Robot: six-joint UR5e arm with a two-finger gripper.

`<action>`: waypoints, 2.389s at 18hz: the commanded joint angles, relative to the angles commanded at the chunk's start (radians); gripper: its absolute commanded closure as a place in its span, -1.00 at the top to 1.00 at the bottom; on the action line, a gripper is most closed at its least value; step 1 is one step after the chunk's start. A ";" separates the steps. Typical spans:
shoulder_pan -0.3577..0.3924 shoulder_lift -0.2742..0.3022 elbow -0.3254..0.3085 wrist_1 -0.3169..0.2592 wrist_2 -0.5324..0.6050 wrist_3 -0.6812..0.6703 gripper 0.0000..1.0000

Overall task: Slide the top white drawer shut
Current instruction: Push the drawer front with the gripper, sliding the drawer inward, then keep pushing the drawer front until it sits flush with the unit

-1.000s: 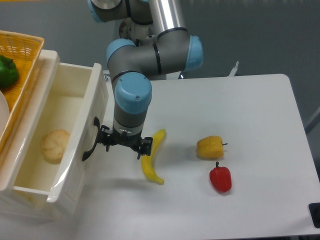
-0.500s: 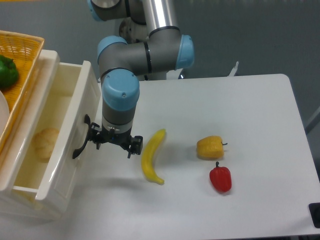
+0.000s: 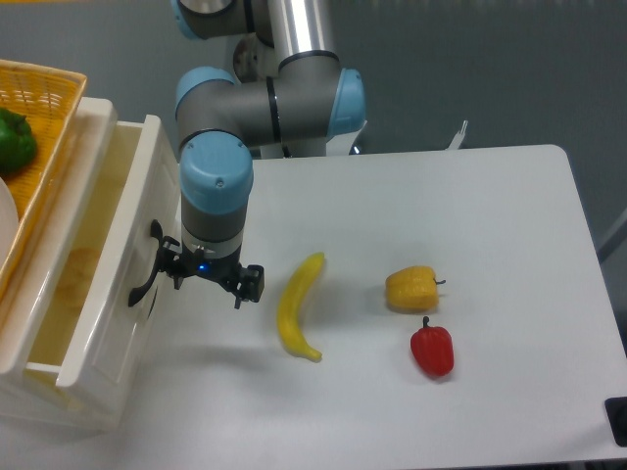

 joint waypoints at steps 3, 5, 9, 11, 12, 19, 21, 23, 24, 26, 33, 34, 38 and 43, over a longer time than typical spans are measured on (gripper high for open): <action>-0.005 0.000 0.000 0.000 0.000 0.000 1.00; -0.006 0.000 -0.002 0.000 -0.002 -0.002 1.00; -0.020 0.005 -0.002 0.000 -0.002 -0.003 1.00; -0.022 0.006 -0.002 0.000 -0.002 -0.003 1.00; -0.022 0.005 -0.003 0.000 -0.002 -0.003 1.00; -0.022 0.006 -0.005 -0.002 -0.002 -0.003 1.00; -0.022 0.006 -0.006 -0.002 -0.002 -0.003 1.00; -0.022 0.006 -0.009 -0.002 -0.002 -0.003 1.00; -0.023 0.008 -0.009 -0.002 -0.002 -0.003 1.00; -0.023 0.008 -0.009 -0.002 -0.005 -0.003 1.00; -0.037 0.014 -0.011 -0.002 -0.008 -0.003 1.00; -0.038 0.014 -0.011 -0.002 -0.008 -0.003 1.00; -0.045 0.014 -0.011 -0.002 -0.006 -0.005 1.00; -0.045 0.011 -0.011 -0.002 -0.005 -0.005 1.00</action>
